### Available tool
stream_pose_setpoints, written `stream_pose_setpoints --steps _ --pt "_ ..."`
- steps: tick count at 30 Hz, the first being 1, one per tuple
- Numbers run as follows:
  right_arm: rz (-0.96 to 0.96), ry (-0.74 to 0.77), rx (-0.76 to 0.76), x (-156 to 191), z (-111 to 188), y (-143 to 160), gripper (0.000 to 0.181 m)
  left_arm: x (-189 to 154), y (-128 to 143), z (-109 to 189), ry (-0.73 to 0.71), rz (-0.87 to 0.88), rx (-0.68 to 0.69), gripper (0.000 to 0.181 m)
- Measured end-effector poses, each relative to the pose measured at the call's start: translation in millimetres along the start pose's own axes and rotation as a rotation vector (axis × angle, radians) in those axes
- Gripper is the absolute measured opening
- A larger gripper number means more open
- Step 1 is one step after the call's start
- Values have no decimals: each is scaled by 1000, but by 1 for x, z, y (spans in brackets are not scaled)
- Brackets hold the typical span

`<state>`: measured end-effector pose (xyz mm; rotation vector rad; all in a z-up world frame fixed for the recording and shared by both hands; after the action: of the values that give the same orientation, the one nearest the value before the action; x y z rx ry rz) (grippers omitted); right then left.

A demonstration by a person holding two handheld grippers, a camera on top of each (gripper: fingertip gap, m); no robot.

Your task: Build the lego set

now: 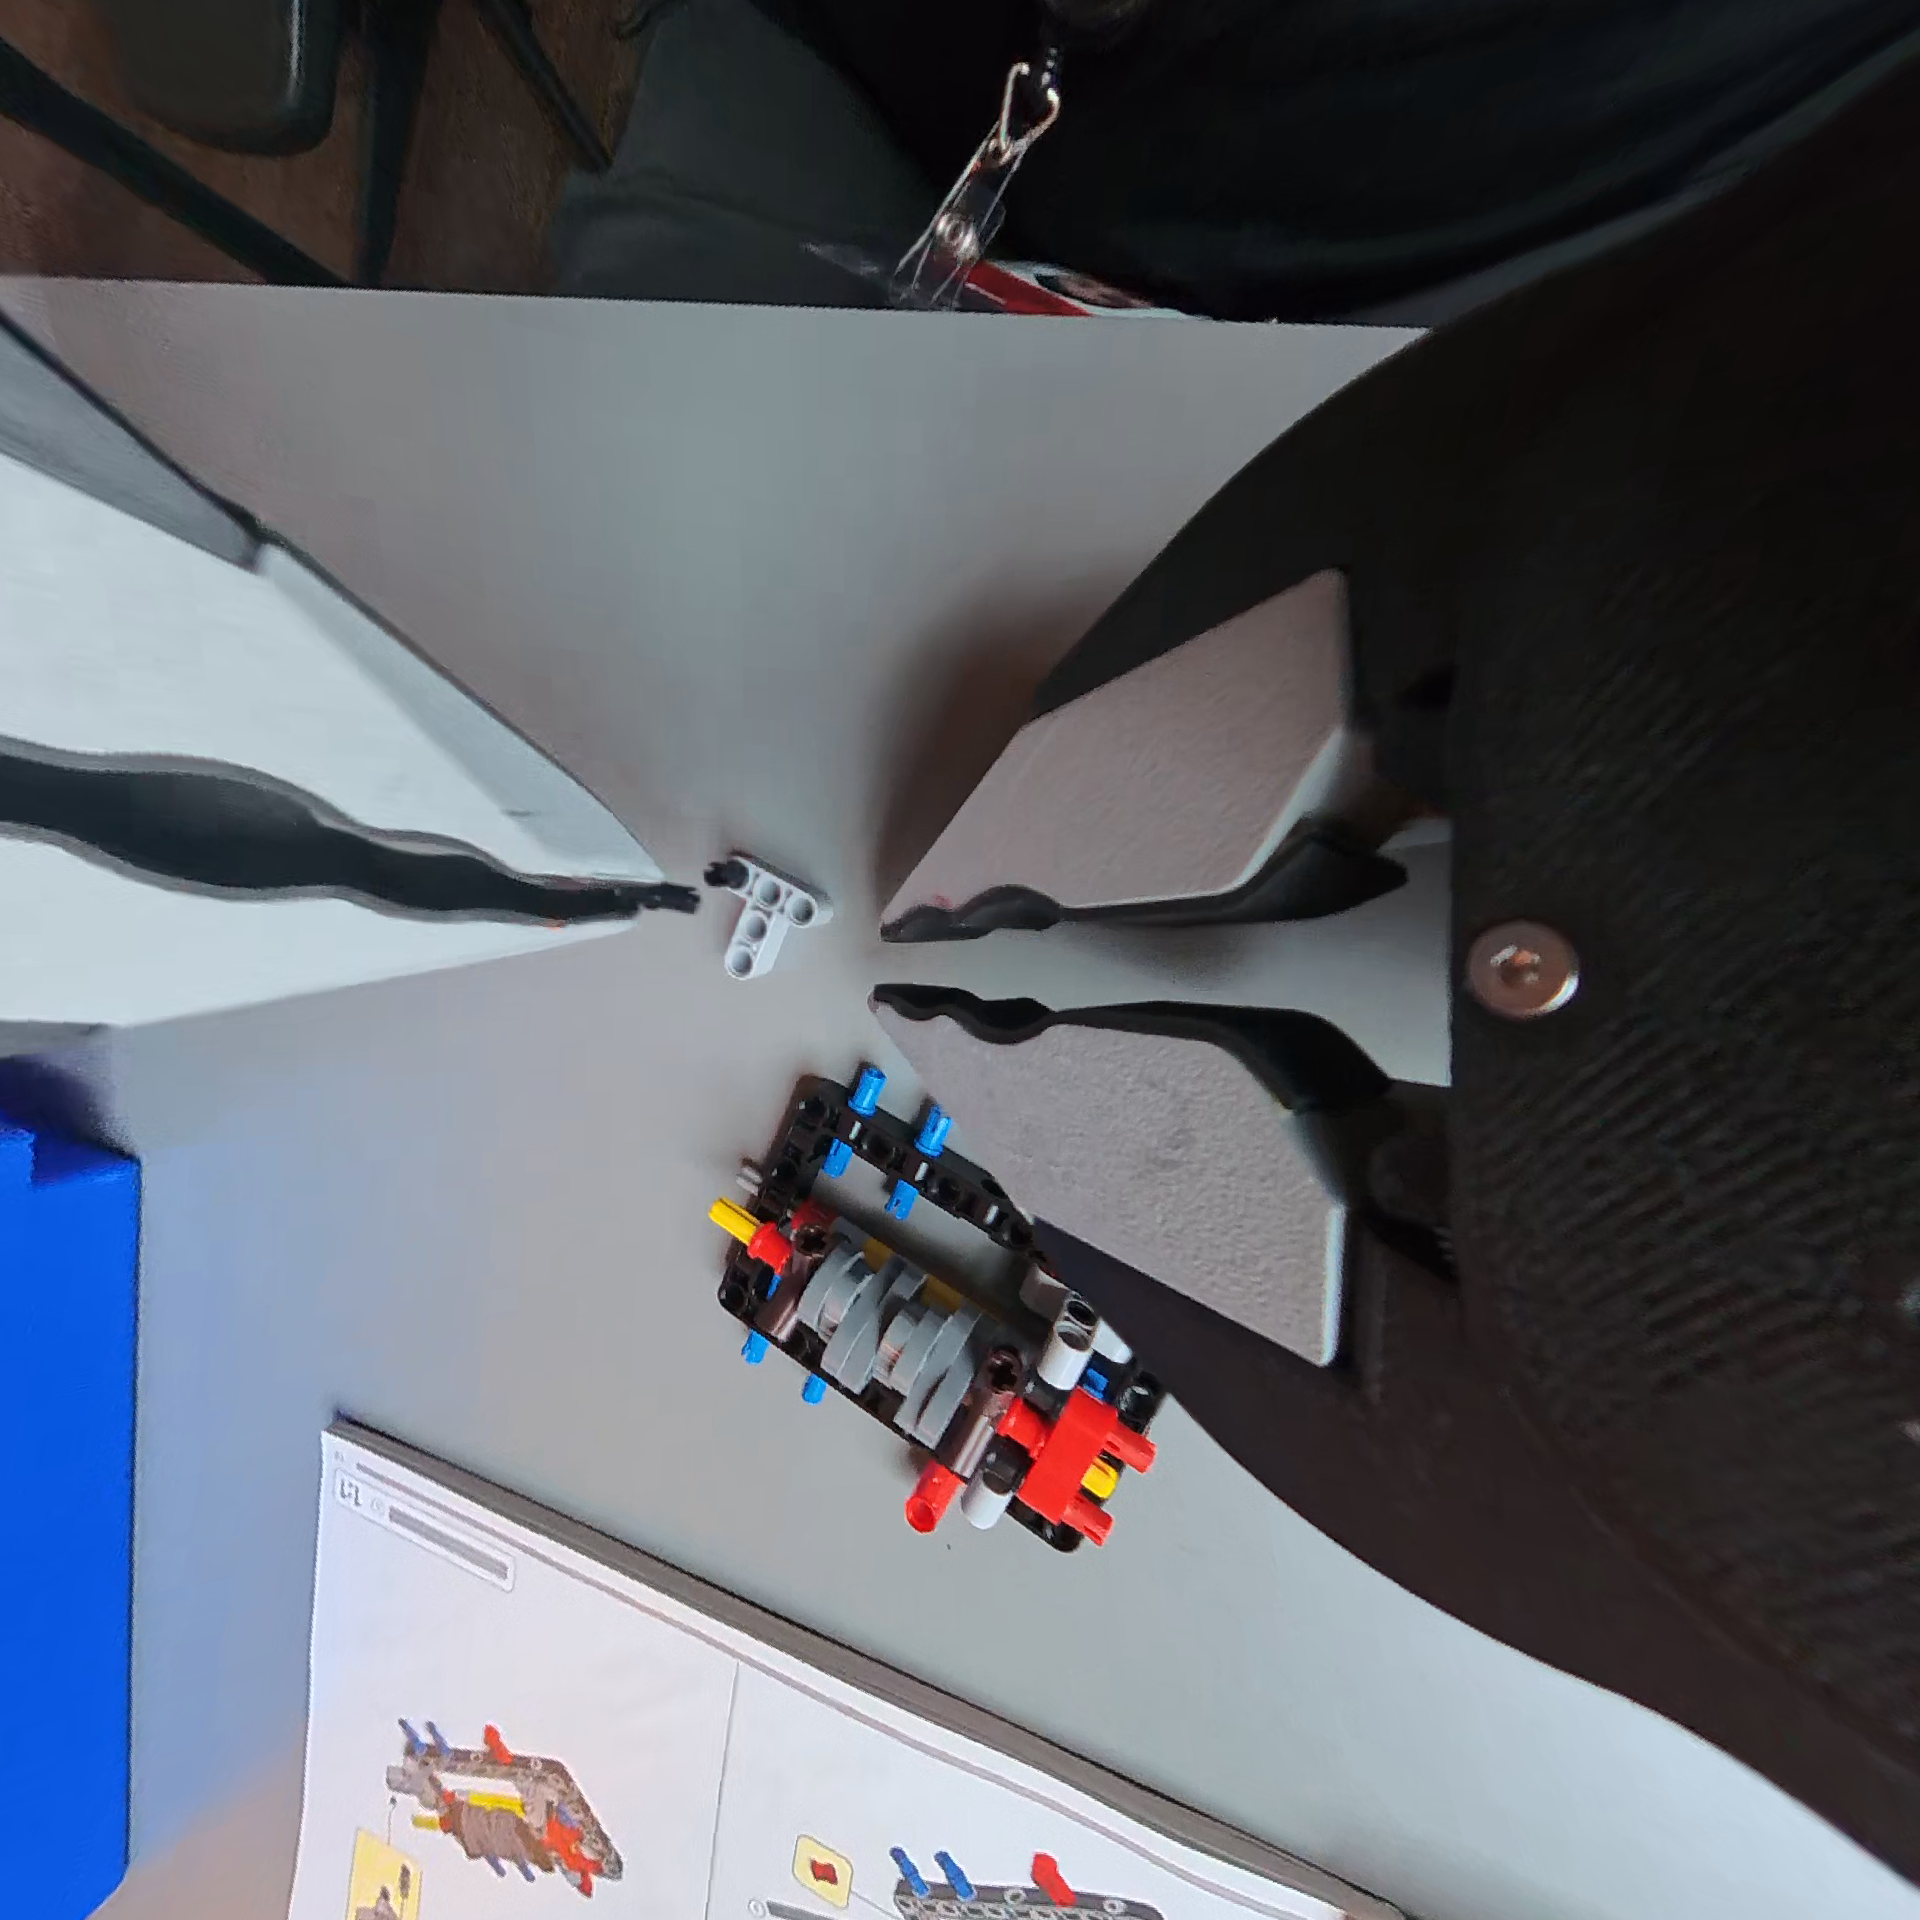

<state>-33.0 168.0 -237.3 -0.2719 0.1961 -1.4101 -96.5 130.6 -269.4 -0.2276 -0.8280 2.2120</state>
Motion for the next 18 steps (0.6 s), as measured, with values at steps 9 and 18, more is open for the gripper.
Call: stream_pose_setpoints --steps 9,18 --pt "-172 -58 -99 0 7 45 1 -13 -12 -18 79 -32 59 0" --pt "-208 -66 -157 3 12 57 1 -43 -33 -14 149 -70 -1 0"
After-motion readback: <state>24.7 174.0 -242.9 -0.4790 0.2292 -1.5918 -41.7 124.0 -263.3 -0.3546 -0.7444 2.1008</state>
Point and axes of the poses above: each gripper's, where its closed fingertips meet, z back along the fingers, y out of its underside, x = y × z across the jaws, the point moved 4 cm from there along z, back along the fingers, and after that the axes turned 11 degrees about x, right-handed, at the moved point
